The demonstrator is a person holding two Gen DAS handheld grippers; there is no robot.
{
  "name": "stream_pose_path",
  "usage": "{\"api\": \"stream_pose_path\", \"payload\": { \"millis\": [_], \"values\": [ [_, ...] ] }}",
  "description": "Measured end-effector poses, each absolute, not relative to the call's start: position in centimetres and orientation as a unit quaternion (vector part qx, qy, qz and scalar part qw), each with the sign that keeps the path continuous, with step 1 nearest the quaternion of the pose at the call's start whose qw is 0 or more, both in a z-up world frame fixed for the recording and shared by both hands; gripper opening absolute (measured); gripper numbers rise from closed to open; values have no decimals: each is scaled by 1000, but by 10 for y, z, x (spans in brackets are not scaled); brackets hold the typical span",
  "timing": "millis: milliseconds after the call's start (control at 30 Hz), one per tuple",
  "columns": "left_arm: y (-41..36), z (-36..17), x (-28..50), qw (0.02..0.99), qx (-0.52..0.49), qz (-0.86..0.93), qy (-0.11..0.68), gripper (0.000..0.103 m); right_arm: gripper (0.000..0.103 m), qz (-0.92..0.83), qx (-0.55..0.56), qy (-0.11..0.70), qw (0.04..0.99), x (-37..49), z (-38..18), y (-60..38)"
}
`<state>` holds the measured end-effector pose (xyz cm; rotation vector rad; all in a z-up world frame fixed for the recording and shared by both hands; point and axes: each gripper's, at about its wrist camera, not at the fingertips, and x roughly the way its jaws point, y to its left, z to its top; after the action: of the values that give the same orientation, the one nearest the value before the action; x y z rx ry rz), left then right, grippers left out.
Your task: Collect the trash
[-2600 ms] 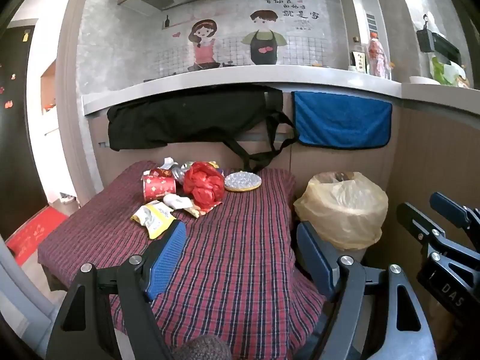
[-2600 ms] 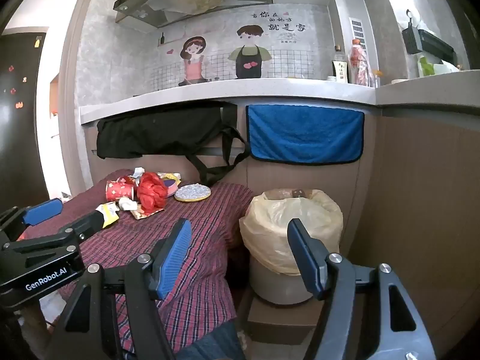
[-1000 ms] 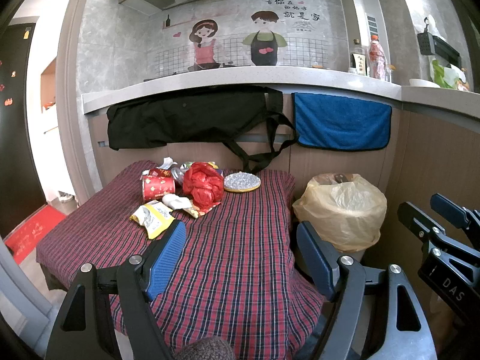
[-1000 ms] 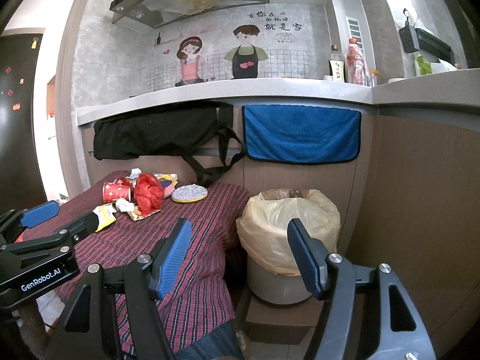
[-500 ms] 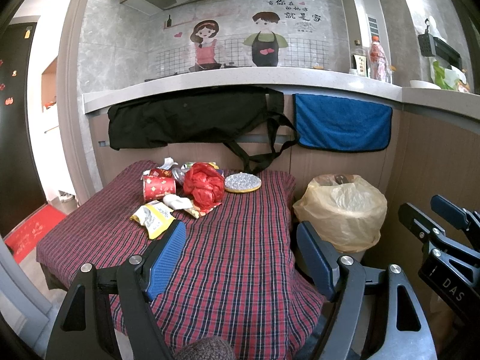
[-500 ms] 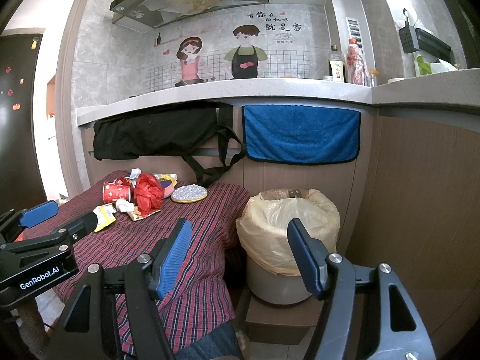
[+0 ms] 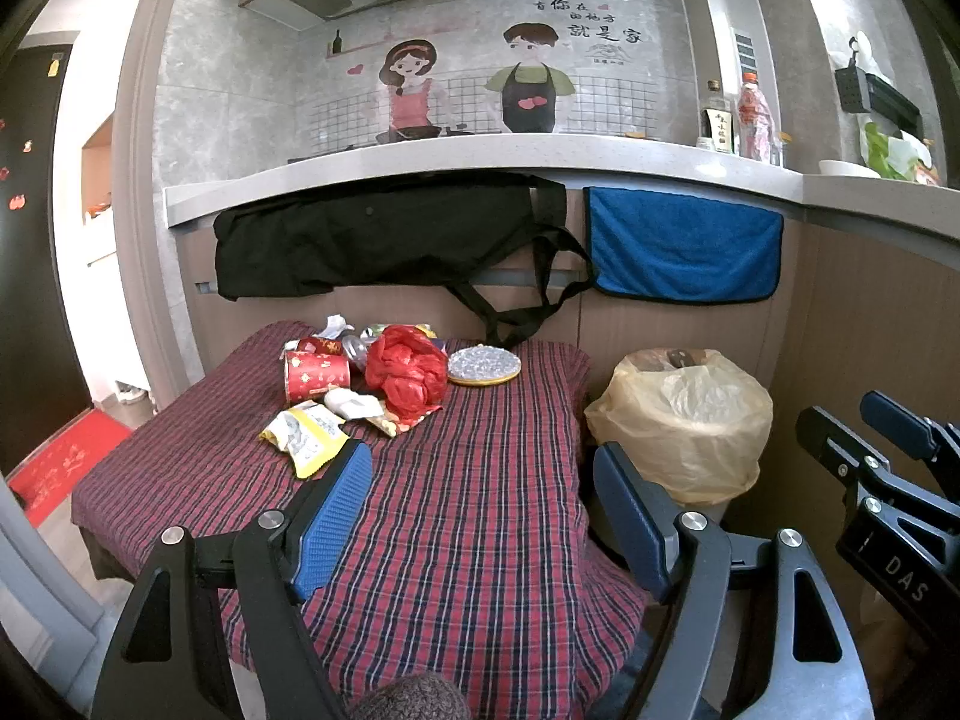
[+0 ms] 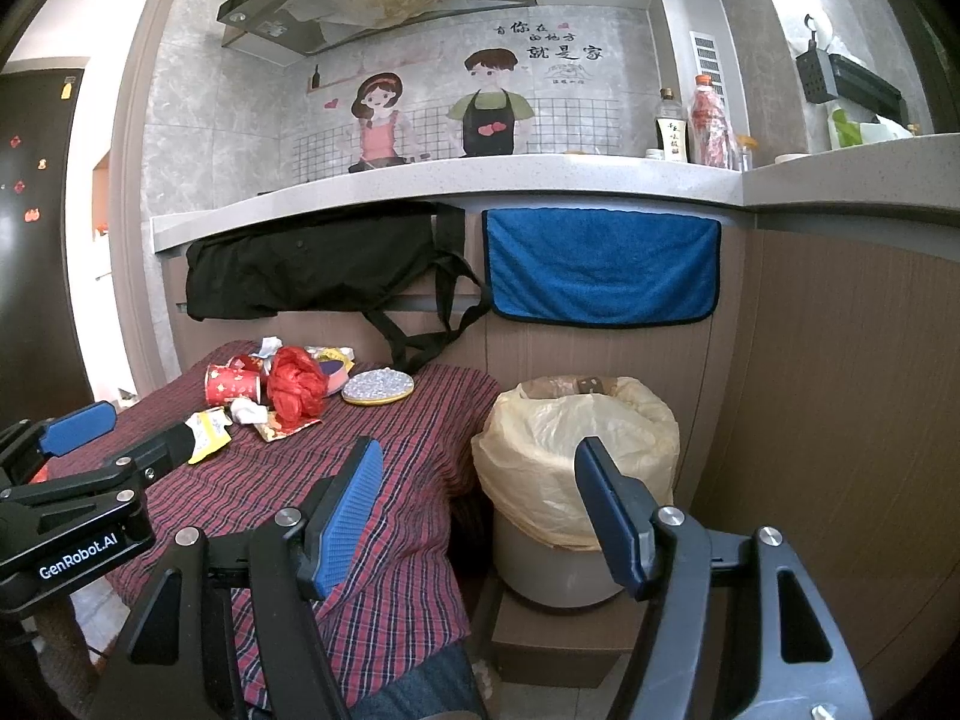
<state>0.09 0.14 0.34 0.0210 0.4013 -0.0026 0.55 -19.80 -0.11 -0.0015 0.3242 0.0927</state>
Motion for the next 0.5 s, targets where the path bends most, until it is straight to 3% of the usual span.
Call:
{"api": "stream_pose_path", "payload": {
  "millis": [500],
  "values": [
    [19, 13, 18, 977, -5, 10, 211, 76, 64, 47, -10, 164, 985, 22, -6, -200]
  ]
}}
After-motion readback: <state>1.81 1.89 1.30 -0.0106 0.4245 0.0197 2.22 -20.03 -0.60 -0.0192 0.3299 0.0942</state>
